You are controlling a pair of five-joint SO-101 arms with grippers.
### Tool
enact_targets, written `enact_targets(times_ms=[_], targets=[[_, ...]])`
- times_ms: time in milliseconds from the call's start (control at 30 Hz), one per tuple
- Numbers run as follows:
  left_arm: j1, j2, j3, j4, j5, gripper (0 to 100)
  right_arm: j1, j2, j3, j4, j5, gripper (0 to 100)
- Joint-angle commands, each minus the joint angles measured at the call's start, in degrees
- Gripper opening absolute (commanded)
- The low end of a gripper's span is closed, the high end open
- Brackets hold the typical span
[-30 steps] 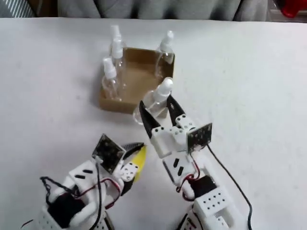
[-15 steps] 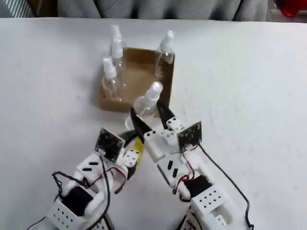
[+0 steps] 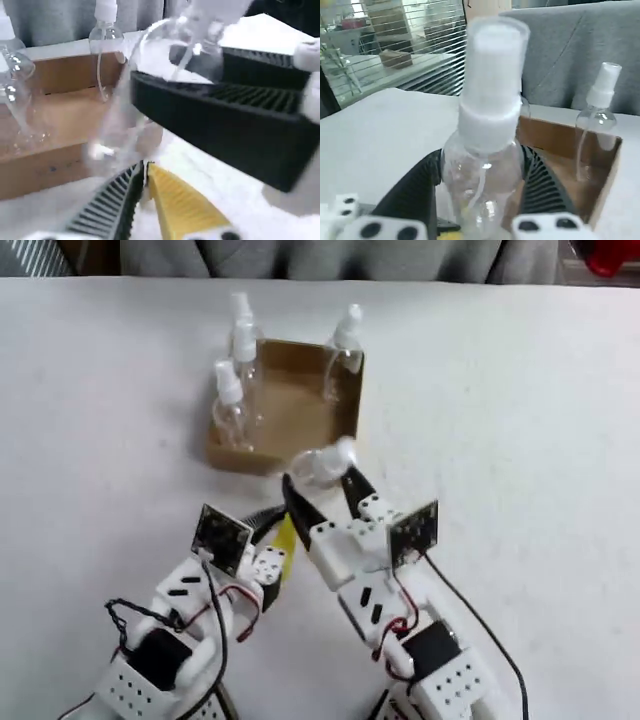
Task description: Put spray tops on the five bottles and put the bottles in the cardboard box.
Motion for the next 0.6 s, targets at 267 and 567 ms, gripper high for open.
enact_targets(times_ms=[267,567], targets=[[2.2,-1.1,-0.2,0.8,0.4,2,-3.6,-3.6,-3.2,1.4,-1.1,1.4],[2.0,-1.1,-0.2,1.1,-0.1,2,-2.9,-3.7,-3.5,2.3,1.7,1.4]])
